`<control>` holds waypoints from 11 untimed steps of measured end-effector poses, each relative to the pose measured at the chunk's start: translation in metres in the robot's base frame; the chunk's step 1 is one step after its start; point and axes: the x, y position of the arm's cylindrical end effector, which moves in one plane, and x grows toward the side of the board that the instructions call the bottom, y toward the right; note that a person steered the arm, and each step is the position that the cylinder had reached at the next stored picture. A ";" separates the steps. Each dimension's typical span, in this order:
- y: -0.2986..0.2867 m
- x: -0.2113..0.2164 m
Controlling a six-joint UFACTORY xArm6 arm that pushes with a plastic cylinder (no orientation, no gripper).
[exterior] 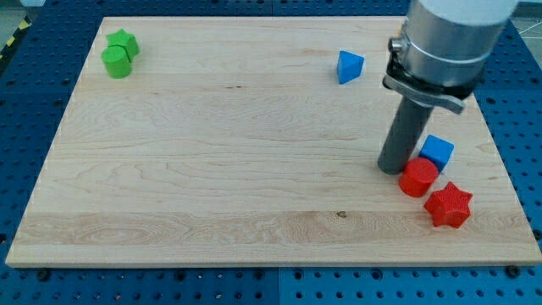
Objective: Move the blue cube towards the center
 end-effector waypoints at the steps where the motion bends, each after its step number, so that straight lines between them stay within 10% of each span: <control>1: 0.000 0.029; 3: 0.000 0.029; 5: 0.005 -0.067; 8: 0.142 -0.010; 11: 0.109 -0.008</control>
